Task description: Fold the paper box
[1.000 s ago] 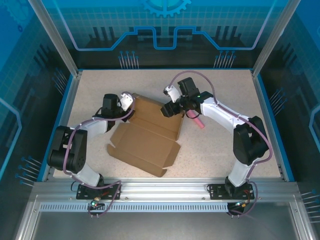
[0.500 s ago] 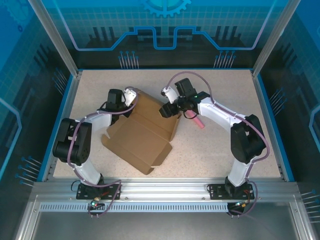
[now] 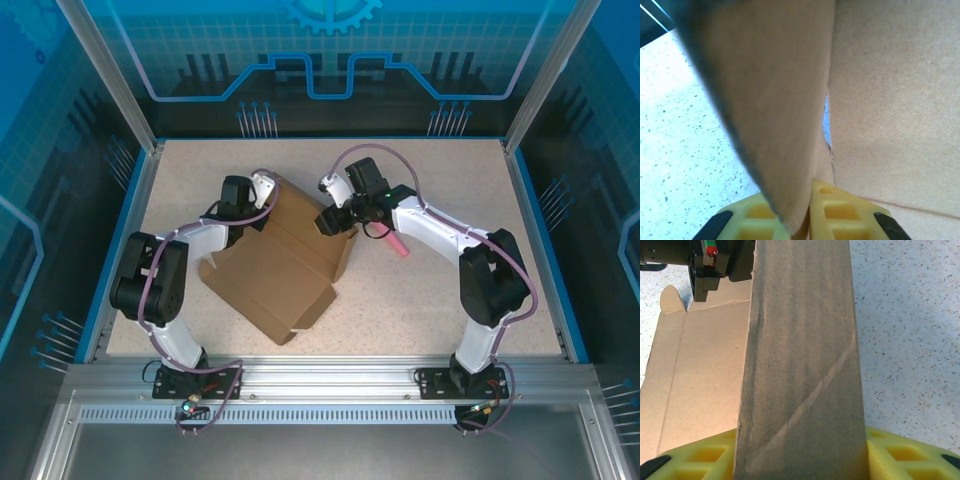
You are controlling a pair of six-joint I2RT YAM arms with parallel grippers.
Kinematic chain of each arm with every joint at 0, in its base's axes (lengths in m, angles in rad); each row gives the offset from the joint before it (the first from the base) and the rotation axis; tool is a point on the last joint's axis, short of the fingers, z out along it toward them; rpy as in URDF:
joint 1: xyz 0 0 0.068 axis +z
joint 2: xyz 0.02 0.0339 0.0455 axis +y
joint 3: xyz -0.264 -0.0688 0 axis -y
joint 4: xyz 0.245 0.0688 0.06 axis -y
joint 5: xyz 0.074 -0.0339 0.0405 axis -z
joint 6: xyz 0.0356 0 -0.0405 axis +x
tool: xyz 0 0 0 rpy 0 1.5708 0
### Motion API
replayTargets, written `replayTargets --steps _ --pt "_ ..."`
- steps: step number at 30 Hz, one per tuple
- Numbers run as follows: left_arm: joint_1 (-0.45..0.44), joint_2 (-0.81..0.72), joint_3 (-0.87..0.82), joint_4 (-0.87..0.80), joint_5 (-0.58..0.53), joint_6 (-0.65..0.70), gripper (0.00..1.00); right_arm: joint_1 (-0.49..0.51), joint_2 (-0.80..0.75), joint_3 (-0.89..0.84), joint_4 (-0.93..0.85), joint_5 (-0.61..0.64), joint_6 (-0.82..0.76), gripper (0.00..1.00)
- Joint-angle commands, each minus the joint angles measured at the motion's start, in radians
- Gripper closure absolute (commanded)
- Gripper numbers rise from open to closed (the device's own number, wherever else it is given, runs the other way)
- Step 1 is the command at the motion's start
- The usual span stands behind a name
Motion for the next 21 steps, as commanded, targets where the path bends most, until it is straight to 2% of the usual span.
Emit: replayTargets --steps 1,6,10,21 --pt "-0.007 0.016 0.018 0.016 -0.106 -0.012 0.91 0.026 0.025 -0.016 0.008 -0.005 0.017 0.47" --pt "-0.007 0.009 0.018 0.004 -0.091 -0.013 0.89 0.028 0.024 -0.009 -0.002 0.007 0.013 0.47" --pt "-0.007 -0.009 0.008 0.002 -0.073 -0.02 0.81 0.029 0.018 0.009 -0.023 0.026 0.008 0.47" --pt "-0.006 -0.066 -0.028 0.004 -0.044 -0.028 0.65 0.029 0.015 0.01 -0.034 0.037 0.008 0.49"
